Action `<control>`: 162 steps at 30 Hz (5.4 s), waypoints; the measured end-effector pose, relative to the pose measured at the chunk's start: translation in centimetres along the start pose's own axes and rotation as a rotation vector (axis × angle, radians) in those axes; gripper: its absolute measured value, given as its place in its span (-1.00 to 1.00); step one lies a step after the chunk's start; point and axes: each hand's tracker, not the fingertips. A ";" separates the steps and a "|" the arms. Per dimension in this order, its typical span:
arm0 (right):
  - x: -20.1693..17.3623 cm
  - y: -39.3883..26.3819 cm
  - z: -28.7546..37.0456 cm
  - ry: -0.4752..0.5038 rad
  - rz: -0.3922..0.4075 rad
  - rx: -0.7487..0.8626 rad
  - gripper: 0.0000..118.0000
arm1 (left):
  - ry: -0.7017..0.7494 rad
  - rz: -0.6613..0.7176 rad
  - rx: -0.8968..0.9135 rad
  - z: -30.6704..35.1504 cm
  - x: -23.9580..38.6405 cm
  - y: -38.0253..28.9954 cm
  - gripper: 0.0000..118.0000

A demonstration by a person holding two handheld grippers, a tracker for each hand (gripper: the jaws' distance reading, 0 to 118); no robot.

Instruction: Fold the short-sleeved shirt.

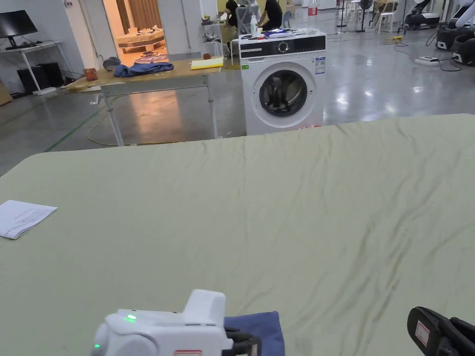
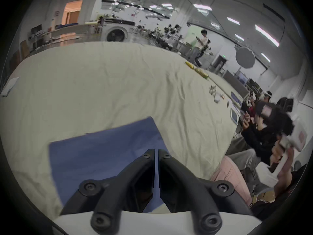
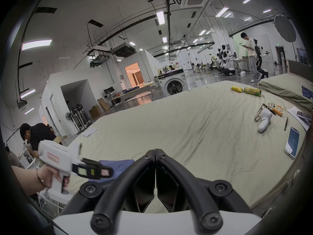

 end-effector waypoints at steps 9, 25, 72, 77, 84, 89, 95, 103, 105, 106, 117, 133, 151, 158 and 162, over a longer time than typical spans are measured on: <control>0.9 -1.3 -0.6 -0.036 -0.018 -0.047 -1.00 | -0.198 0.163 -0.064 -9.0 -1.5 -1.9 -1.00; -6.7 3.6 -0.6 0.008 0.218 0.346 -1.00 | 0.590 -0.135 0.903 15.8 3.0 -4.5 -1.00; -5.6 -7.2 -19.8 0.262 0.070 -0.714 -1.00 | -0.227 0.620 0.371 12.4 -20.1 -10.0 0.74; -5.3 -7.4 -19.6 0.250 -0.011 -0.719 -1.00 | -0.525 0.809 0.159 5.7 -24.7 -10.1 0.74; -5.4 -7.7 -19.2 0.232 -0.039 -0.710 -1.00 | -0.704 0.668 0.058 -1.6 -20.8 -6.9 0.74; -5.2 -8.0 -19.0 0.227 -0.046 -0.699 -1.00 | -0.455 0.564 -0.007 -3.0 -21.4 -7.4 -0.68; -5.5 -7.7 -18.2 0.226 -0.058 -0.666 -1.00 | -0.467 0.598 0.026 -0.9 -19.5 -6.5 -0.82; -7.2 -2.2 -11.6 0.261 -0.025 -0.490 -1.00 | -0.272 0.447 0.082 12.6 -20.3 -4.2 -0.82; -7.5 -1.1 -10.2 0.273 -0.028 -0.469 -1.00 | -0.144 0.406 0.067 16.7 -22.6 -4.3 -0.82; -7.7 -0.9 -9.8 0.267 -0.015 -0.463 -1.00 | -0.082 0.395 0.055 18.7 -24.0 -4.4 -0.82; -9.9 -0.9 -11.6 0.167 0.131 -0.503 -1.00 | 0.346 0.368 -0.070 31.9 -39.5 -7.0 -0.81; -11.7 1.3 -11.8 0.135 0.209 -0.441 -1.00 | 0.909 0.245 -0.023 33.4 -39.0 -9.0 0.31; -7.1 3.8 -7.5 0.019 0.202 -0.153 -1.00 | 0.548 -0.066 0.733 17.1 -2.0 -2.8 -1.00; -8.6 7.8 -1.2 -0.050 0.250 0.362 -1.00 | 0.641 -0.159 1.006 18.5 4.5 -1.4 -1.00; -8.3 6.2 0.1 -0.136 0.313 0.562 -1.00 | 0.719 -0.174 1.071 17.9 5.7 -2.9 -1.00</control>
